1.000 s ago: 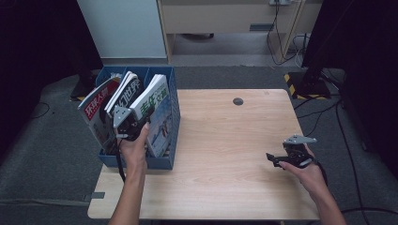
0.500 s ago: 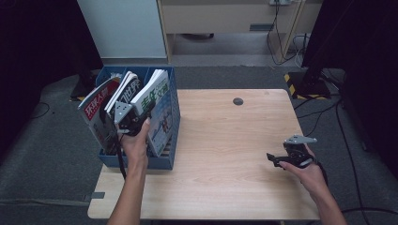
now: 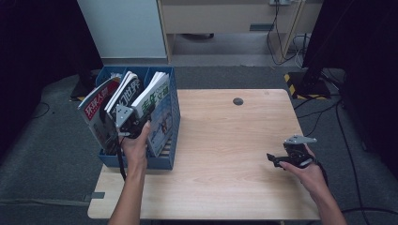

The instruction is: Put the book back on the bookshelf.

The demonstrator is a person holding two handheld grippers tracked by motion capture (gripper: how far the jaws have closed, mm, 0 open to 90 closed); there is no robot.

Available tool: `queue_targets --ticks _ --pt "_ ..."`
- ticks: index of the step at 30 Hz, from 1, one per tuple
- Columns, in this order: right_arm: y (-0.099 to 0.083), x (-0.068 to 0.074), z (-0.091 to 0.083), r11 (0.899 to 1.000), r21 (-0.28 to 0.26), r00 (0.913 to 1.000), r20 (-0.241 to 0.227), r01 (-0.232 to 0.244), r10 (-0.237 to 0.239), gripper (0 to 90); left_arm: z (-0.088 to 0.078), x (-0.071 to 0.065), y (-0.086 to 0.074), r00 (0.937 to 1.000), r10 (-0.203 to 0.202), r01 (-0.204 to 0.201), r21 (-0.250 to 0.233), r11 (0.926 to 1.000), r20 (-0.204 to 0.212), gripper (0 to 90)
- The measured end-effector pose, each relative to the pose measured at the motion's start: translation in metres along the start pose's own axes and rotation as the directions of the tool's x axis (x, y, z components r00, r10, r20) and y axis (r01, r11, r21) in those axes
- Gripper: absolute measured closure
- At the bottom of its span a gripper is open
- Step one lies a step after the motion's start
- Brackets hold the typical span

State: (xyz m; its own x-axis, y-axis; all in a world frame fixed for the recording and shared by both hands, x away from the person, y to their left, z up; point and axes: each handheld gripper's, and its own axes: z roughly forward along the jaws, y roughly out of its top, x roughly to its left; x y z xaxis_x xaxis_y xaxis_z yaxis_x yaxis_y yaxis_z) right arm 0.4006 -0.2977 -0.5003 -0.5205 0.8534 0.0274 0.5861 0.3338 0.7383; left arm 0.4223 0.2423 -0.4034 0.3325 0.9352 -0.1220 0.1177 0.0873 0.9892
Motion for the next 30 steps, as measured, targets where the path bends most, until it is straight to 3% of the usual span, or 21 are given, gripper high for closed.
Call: queue_targets --ticks 6,11,25,27,30 --pt "0.000 0.001 0.000 1.000 0.000 1.0000 -0.001 0.006 -0.006 11.6 -0.008 0.002 -0.007 0.9992 -0.006 0.007 0.016 0.9998 -0.040 72.9" --pt "0.001 0.002 0.000 1.000 0.000 1.0000 -0.003 0.003 -0.003 11.6 -0.011 -0.003 -0.004 0.9976 0.022 -0.020 0.041 0.9990 -0.065 72.3" --pt "0.001 0.003 0.000 1.000 0.003 0.9999 -0.012 0.009 -0.009 11.3 -0.006 -0.005 0.006 0.9975 0.036 -0.031 0.081 0.9962 -0.060 63.0" --pt "0.001 0.003 0.000 1.000 0.006 0.9999 -0.014 0.005 -0.005 11.3 -0.006 -0.005 0.006 0.9973 0.037 -0.032 0.080 0.9962 -0.063 66.6" --pt "0.001 0.003 0.000 1.000 0.004 0.9999 -0.015 0.005 -0.005 11.3 -0.008 -0.002 0.007 0.9978 0.000 0.004 0.067 0.9977 -0.066 73.0"
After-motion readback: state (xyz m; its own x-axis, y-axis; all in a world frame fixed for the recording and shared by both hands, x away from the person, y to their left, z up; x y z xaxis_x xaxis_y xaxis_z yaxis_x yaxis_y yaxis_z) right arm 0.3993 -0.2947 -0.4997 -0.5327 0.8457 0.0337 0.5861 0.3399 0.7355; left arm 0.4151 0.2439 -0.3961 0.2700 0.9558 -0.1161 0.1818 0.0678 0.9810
